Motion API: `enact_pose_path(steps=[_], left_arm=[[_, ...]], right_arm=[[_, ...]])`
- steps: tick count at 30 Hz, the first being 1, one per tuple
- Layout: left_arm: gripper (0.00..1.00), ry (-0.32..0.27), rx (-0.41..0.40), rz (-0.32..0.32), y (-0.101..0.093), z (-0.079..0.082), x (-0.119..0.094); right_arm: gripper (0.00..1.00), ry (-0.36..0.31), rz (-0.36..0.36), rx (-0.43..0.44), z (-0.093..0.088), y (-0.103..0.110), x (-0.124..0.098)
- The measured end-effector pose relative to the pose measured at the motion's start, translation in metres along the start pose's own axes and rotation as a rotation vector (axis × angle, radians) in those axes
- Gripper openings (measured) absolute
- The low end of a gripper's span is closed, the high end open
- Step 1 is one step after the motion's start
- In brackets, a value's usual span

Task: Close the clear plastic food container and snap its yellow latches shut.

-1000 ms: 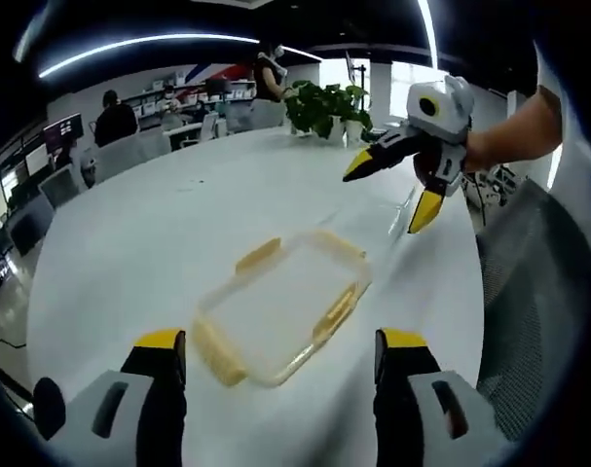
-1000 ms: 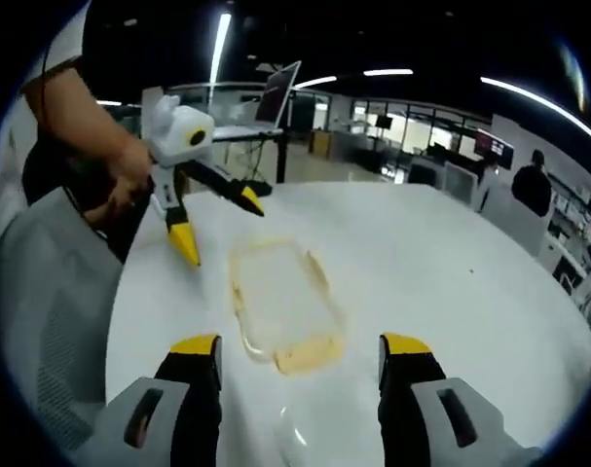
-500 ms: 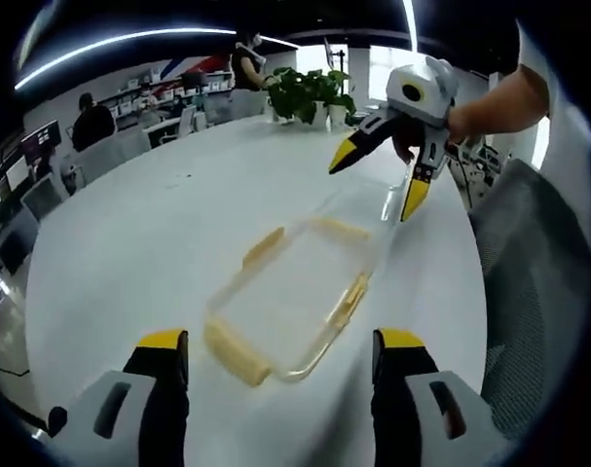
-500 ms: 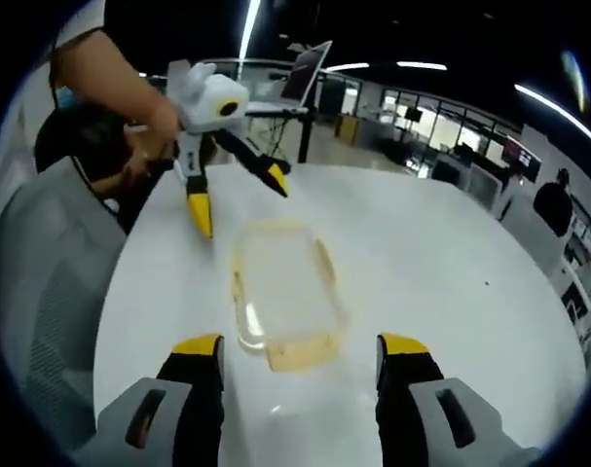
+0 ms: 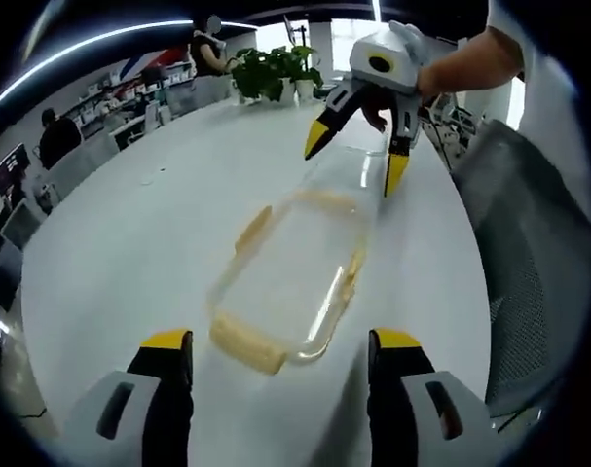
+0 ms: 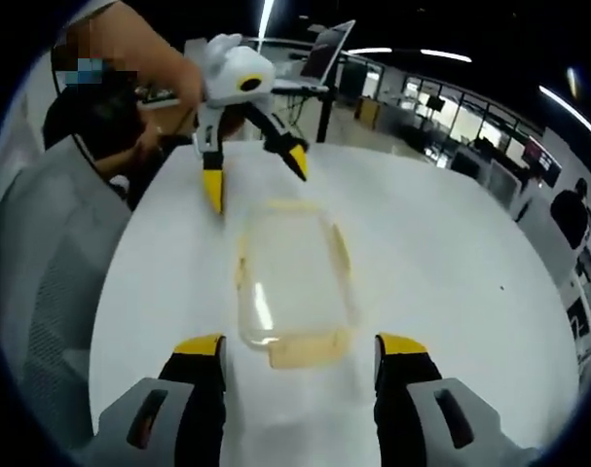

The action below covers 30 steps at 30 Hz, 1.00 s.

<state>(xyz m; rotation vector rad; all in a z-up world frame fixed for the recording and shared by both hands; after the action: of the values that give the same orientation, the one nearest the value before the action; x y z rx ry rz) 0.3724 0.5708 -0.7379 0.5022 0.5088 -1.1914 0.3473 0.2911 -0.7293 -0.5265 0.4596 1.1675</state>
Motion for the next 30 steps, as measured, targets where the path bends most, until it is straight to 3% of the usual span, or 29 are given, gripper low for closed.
enact_pose_path(steps=[6, 13, 19, 21, 23, 30], left_arm=[[0.71, 0.06, 0.111, -0.045, 0.007, 0.002, 0.005], [0.68, 0.087, 0.149, -0.086, 0.014, 0.003, 0.01], [0.66, 0.141, 0.21, -0.139, 0.02, -0.001, 0.015], [0.64, 0.156, 0.235, -0.152, 0.023, -0.002, 0.016], [0.62, 0.194, 0.28, -0.154, 0.027, -0.002, 0.017], [0.61, 0.209, 0.313, -0.189, 0.033, 0.002, 0.022]], right_arm=[[0.59, 0.049, 0.041, -0.026, -0.001, -0.001, 0.008], [0.58, 0.077, 0.055, -0.026, -0.005, -0.004, 0.014], [0.58, 0.12, 0.075, -0.017, -0.006, -0.004, 0.019], [0.58, 0.14, 0.071, -0.052, -0.005, -0.006, 0.02], [0.58, 0.14, 0.079, -0.016, -0.006, -0.008, 0.022], [0.56, 0.176, 0.112, -0.018, -0.009, -0.01, 0.029]])
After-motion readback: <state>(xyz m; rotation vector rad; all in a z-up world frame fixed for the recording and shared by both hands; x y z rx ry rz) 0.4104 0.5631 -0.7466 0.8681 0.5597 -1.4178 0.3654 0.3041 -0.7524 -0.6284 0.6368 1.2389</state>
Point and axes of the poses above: the point that each gripper's makers call its tool centre point, and the gripper's own axes: x roughly forward along the fingers, y roughly to its left, z roughly out of its top, the point moved 10 cm from there along -x, roughly backward along the fingers, and after that the axes turned 9 degrees about -y, right-handed, at the moved point
